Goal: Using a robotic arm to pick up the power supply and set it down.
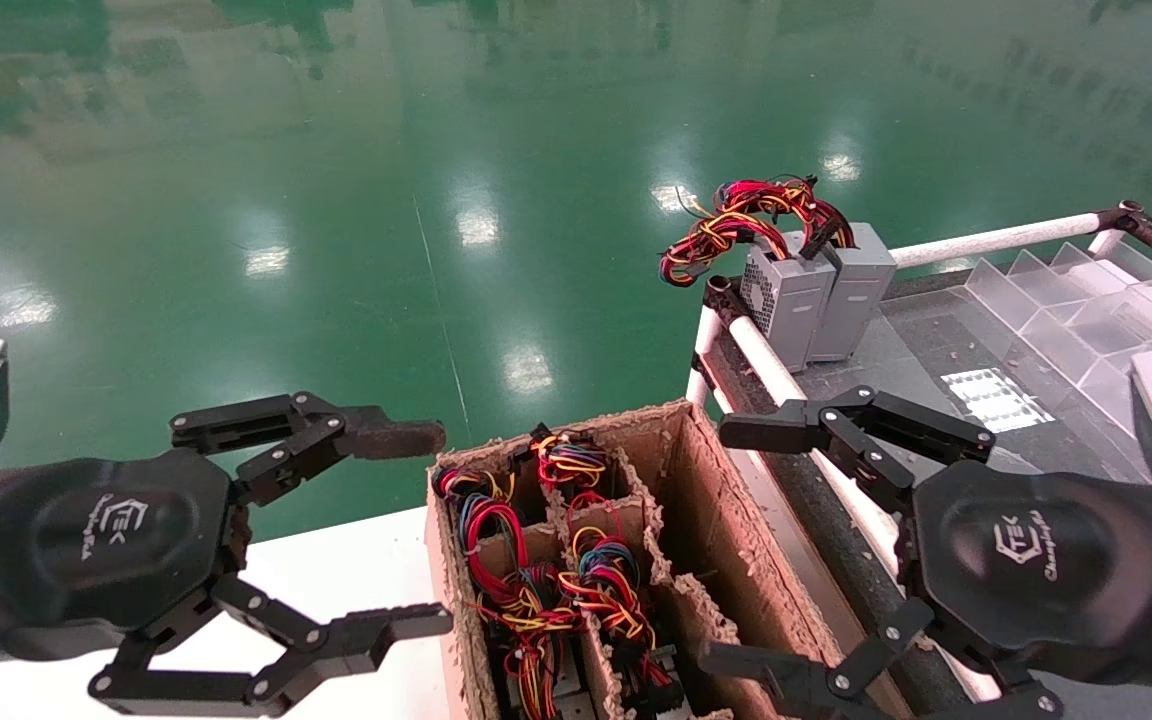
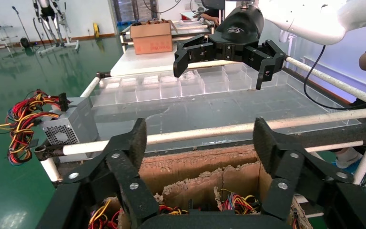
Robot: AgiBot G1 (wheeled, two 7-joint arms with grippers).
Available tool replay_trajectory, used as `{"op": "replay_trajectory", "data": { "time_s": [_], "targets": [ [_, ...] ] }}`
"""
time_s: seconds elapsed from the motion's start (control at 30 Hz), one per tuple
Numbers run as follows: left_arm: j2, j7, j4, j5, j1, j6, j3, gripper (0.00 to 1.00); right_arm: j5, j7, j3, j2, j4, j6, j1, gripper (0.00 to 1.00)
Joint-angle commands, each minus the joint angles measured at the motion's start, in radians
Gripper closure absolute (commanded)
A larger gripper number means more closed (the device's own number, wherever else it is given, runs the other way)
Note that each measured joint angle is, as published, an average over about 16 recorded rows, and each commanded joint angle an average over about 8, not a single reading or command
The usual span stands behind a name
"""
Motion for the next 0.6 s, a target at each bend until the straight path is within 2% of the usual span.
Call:
{"op": "replay_trajectory", "data": {
  "time_s": [0.03, 0.6],
  "targets": [
    [0.000, 0.000, 0.000, 0.000, 0.000, 0.000, 0.000, 1.00, 0.000, 0.000, 0.000, 0.000, 0.000, 0.000, 0.000, 0.00],
    [0.000, 0.000, 0.000, 0.000, 0.000, 0.000, 0.000, 1.00, 0.000, 0.000, 0.000, 0.000, 0.000, 0.000, 0.000, 0.00]
  ]
}}
